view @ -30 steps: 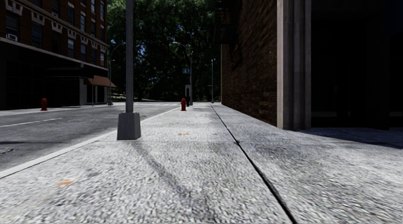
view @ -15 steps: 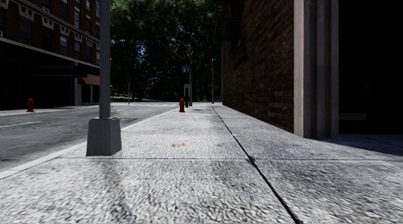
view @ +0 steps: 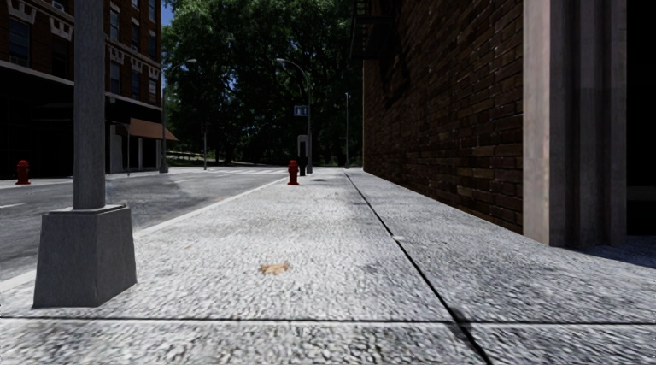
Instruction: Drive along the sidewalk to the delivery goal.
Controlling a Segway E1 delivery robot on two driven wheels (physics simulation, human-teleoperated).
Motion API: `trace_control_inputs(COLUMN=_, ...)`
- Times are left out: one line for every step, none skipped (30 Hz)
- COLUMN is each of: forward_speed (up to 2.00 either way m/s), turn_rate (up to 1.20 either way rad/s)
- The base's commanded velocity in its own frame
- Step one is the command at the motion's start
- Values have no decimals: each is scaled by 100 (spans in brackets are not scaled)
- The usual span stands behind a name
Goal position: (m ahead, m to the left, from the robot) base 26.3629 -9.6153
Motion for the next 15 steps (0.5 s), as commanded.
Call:
trace_control_inputs(forward_speed=200, turn_rate=-13)
trace_control_inputs(forward_speed=200, turn_rate=-13)
trace_control_inputs(forward_speed=200, turn_rate=-13)
trace_control_inputs(forward_speed=200, turn_rate=-13)
trace_control_inputs(forward_speed=200, turn_rate=-13)
trace_control_inputs(forward_speed=200, turn_rate=-13)
trace_control_inputs(forward_speed=200, turn_rate=-13)
trace_control_inputs(forward_speed=200, turn_rate=-13)
trace_control_inputs(forward_speed=200, turn_rate=-13)
trace_control_inputs(forward_speed=200, turn_rate=-13)
trace_control_inputs(forward_speed=200, turn_rate=-13)
trace_control_inputs(forward_speed=200, turn_rate=-13)
trace_control_inputs(forward_speed=200, turn_rate=-13)
trace_control_inputs(forward_speed=200, turn_rate=-13)
trace_control_inputs(forward_speed=200, turn_rate=-13)
